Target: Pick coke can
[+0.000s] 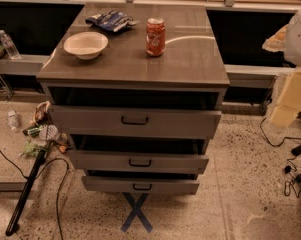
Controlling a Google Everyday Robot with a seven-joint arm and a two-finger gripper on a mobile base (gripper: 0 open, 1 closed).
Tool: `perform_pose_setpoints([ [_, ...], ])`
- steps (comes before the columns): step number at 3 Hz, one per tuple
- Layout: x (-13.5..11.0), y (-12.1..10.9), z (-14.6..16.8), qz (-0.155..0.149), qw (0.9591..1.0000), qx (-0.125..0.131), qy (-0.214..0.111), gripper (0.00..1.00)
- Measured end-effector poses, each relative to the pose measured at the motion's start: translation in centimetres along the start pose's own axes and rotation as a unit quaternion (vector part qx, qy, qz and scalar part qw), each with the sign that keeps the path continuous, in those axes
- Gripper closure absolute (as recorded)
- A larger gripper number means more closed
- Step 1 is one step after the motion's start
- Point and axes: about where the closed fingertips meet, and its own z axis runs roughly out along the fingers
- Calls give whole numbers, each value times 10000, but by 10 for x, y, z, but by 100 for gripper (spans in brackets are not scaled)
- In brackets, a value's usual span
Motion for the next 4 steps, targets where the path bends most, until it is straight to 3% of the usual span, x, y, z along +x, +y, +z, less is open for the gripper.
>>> perform_pose_setpoints([
  [1, 0, 0, 0, 0, 10000, 1, -1, 0],
  [2, -16, -20, 7, 141, 9988, 103, -455, 0],
  [3, -51, -58, 24, 311, 9909, 237, -1285, 0],
  [4, -117, -105, 62, 809, 9612, 243, -2626, 0],
])
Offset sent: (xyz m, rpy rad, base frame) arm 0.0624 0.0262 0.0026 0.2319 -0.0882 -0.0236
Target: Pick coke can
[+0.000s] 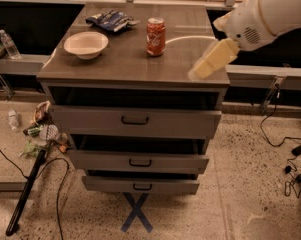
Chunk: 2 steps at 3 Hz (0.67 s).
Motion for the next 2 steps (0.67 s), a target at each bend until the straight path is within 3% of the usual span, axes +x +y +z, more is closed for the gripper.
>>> perform_pose_setpoints([
  [1, -31, -26, 54, 414, 9952, 239, -850, 0],
  [2, -36, -34, 51, 400, 9941, 415, -922, 0],
])
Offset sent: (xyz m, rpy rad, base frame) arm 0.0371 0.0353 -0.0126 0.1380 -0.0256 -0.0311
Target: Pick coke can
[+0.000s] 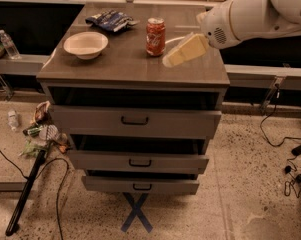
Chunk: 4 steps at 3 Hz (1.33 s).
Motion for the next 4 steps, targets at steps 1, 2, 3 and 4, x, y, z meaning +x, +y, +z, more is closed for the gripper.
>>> perform_pose_setpoints([
  [1, 0, 0, 14, 211, 9996, 173, -66, 0],
  [2, 3, -23, 75, 689, 9960, 320, -477, 0],
  [3, 20, -56, 126, 1279, 9862, 606, -854, 0],
  [4, 37, -76, 146, 1578, 9788, 851, -991, 0],
])
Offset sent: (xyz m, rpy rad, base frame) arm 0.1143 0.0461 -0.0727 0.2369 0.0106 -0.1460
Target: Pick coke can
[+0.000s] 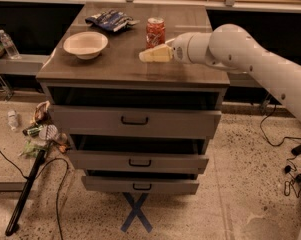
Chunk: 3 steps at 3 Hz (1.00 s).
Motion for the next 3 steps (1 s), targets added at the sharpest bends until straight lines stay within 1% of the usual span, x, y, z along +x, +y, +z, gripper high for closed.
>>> perform_pose_setpoints([
  [1, 5, -21, 15, 83, 9997, 208, -104, 0],
  [2, -11, -32, 22, -16, 9988, 359, -327, 0],
  [3, -26, -27, 33, -44, 9982, 231, -543, 0],
])
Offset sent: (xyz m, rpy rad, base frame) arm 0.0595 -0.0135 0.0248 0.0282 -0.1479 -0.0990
